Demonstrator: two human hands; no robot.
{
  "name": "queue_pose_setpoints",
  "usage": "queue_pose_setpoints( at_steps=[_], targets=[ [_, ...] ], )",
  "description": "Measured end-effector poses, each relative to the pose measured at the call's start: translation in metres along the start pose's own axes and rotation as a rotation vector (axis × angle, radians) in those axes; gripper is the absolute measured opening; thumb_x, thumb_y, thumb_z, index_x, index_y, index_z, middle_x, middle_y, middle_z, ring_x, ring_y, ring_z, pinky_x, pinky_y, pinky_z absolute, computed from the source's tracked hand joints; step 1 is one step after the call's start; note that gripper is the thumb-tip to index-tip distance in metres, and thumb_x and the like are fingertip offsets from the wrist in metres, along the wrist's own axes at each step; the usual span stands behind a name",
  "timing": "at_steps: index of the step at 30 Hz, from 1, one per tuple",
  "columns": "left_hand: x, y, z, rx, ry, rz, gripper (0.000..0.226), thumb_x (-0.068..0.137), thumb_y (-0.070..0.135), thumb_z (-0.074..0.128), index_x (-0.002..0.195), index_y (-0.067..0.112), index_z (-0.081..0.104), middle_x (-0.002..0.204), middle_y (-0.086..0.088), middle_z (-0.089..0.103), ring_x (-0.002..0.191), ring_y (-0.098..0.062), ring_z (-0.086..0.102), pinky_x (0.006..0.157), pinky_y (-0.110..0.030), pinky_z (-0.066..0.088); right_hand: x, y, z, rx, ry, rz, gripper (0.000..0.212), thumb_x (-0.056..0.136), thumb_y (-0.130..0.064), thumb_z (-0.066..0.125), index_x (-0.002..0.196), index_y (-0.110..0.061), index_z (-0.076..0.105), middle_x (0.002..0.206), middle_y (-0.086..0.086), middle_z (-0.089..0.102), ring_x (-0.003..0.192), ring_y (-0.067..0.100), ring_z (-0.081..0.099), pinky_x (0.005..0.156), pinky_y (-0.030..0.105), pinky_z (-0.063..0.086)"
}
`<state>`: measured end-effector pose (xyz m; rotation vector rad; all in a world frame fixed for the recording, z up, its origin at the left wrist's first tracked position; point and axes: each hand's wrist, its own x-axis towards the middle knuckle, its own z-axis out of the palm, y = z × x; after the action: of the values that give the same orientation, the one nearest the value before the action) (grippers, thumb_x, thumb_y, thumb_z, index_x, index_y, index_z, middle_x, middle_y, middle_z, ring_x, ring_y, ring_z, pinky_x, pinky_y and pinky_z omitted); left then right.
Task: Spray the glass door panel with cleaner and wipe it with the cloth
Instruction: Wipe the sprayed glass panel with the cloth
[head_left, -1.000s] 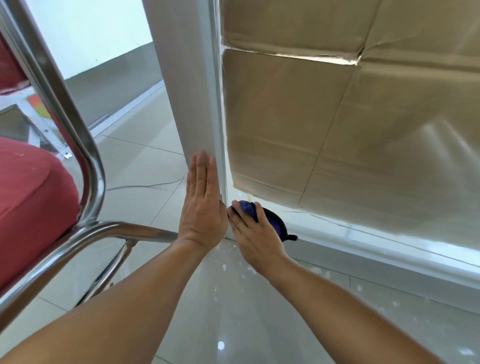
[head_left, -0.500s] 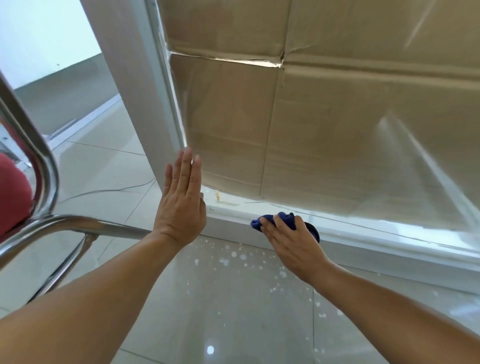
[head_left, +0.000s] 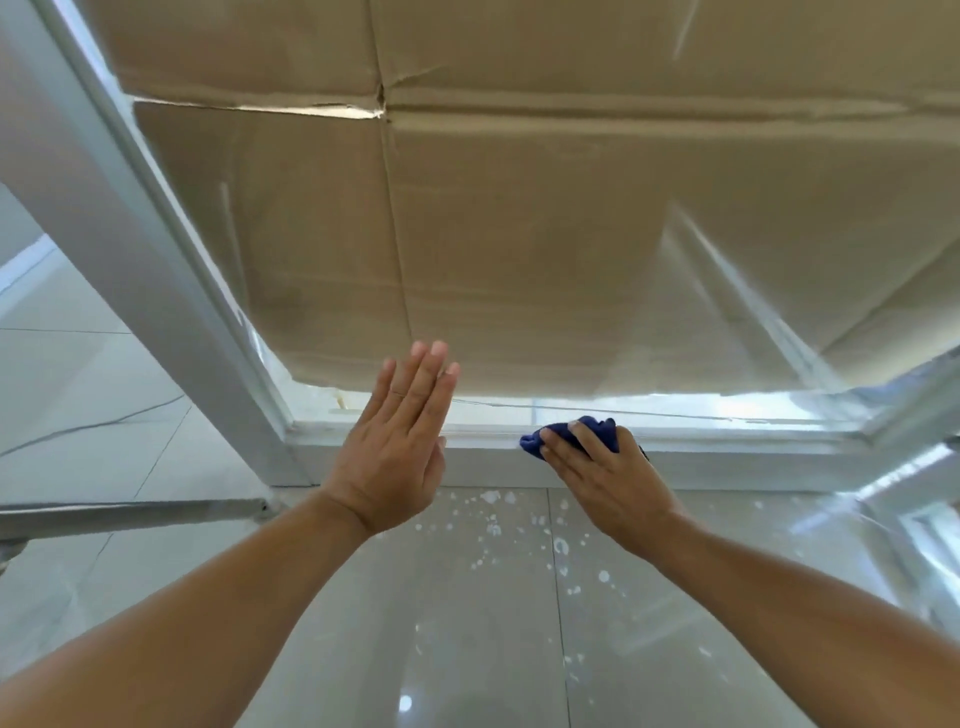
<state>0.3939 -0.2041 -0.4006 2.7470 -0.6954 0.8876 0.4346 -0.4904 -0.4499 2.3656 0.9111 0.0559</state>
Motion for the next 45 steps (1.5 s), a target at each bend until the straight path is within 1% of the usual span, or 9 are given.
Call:
queue_pose_setpoints(
  at_steps=[3, 7, 11, 15, 19, 21, 26, 32, 45],
  targets=[
    [0.012, 0.008, 0.009, -0.016, -0.033, 0.078, 0.08, 0.083, 0.002, 0.063, 0.152, -0.001, 0.022, 0.16, -0.023, 0.019, 0.15, -0.04, 0.015, 0.12, -0.058, 0.02, -0.01, 0.014, 0.012, 0.061, 0.018, 0.04, 0.07, 0.094, -0.034, 0.059, 0.157, -0.015, 0.034, 0.164, 0.002, 0.034, 0.139, 0.033, 0.041, 0.094, 0.052, 0.045],
    [0.027, 0.018, 0.015, -0.041, -0.045, 0.113, 0.069, 0.084, 0.002, 0.061, 0.147, 0.001, 0.036, 0.157, -0.025, 0.027, 0.148, -0.042, 0.02, 0.118, -0.059, 0.022, -0.027, 0.032, 0.026, 0.034, 0.022, 0.055, 0.069, 0.094, -0.031, 0.057, 0.157, -0.015, 0.035, 0.163, 0.002, 0.036, 0.138, 0.033, 0.042, 0.094, 0.051, 0.045],
    [0.036, 0.03, 0.01, -0.064, -0.056, 0.067, 0.059, 0.084, 0.003, 0.061, 0.141, -0.001, 0.049, 0.156, -0.025, 0.029, 0.147, -0.039, 0.025, 0.117, -0.055, 0.027, -0.04, 0.045, 0.037, 0.108, 0.045, 0.079, 0.072, 0.08, -0.019, 0.072, 0.148, -0.011, 0.051, 0.153, 0.007, 0.05, 0.124, 0.037, 0.045, 0.084, 0.054, 0.05],
    [0.046, 0.041, 0.001, -0.12, -0.055, -0.03, 0.053, 0.083, 0.007, 0.061, 0.136, 0.002, 0.053, 0.156, -0.019, 0.033, 0.126, -0.034, 0.052, 0.1, -0.045, 0.046, -0.05, 0.048, 0.042, 0.26, 0.074, 0.175, 0.073, 0.067, -0.006, 0.079, 0.138, -0.005, 0.061, 0.139, 0.012, 0.061, 0.104, 0.038, 0.053, 0.072, 0.052, 0.054],
    [0.055, 0.046, -0.011, -0.151, -0.038, -0.101, 0.05, 0.083, 0.009, 0.058, 0.133, 0.005, 0.056, 0.149, -0.014, 0.044, 0.097, -0.023, 0.062, 0.08, -0.031, 0.048, -0.052, 0.04, 0.038, 0.652, 0.142, 0.396, 0.06, 0.088, 0.004, 0.058, 0.146, -0.01, 0.049, 0.138, 0.006, 0.056, 0.111, 0.03, 0.047, 0.092, 0.044, 0.049],
    [0.059, 0.05, -0.011, -0.158, -0.037, -0.082, 0.049, 0.083, 0.009, 0.059, 0.132, 0.006, 0.056, 0.147, -0.013, 0.047, 0.094, -0.022, 0.064, 0.076, -0.029, 0.049, -0.041, 0.03, 0.025, 0.796, 0.225, 0.395, 0.06, 0.09, 0.005, 0.057, 0.147, -0.011, 0.049, 0.139, 0.007, 0.055, 0.115, 0.032, 0.047, 0.095, 0.046, 0.05],
    [0.067, 0.062, 0.003, -0.192, -0.093, -0.017, 0.05, 0.081, 0.005, 0.066, 0.131, 0.005, 0.057, 0.144, -0.012, 0.05, 0.09, -0.023, 0.068, 0.064, -0.028, 0.052, -0.007, 0.003, -0.001, 0.54, 0.197, 0.23, 0.063, 0.066, -0.007, 0.08, 0.125, -0.022, 0.065, 0.12, 0.01, 0.06, 0.1, 0.032, 0.06, 0.081, 0.047, 0.055],
    [0.083, 0.073, 0.015, -0.21, -0.092, 0.006, 0.045, 0.086, 0.011, 0.06, 0.131, 0.008, 0.058, 0.144, -0.008, 0.051, 0.086, -0.021, 0.069, 0.064, -0.023, 0.044, -0.03, 0.022, 0.016, 0.438, 0.043, 0.312, 0.066, 0.095, -0.015, 0.055, 0.156, -0.023, 0.032, 0.143, 0.016, 0.04, 0.127, 0.036, 0.043, 0.097, 0.049, 0.045],
    [0.122, 0.133, 0.044, -0.303, -0.159, 0.11, 0.045, 0.085, 0.014, 0.065, 0.129, 0.013, 0.057, 0.145, -0.005, 0.046, 0.087, -0.019, 0.068, 0.059, -0.026, 0.049, -0.112, 0.103, 0.086, 0.456, -0.173, 0.643, 0.065, 0.102, -0.009, 0.042, 0.161, -0.026, 0.019, 0.144, 0.018, 0.035, 0.128, 0.036, 0.04, 0.098, 0.045, 0.047]
  ],
)
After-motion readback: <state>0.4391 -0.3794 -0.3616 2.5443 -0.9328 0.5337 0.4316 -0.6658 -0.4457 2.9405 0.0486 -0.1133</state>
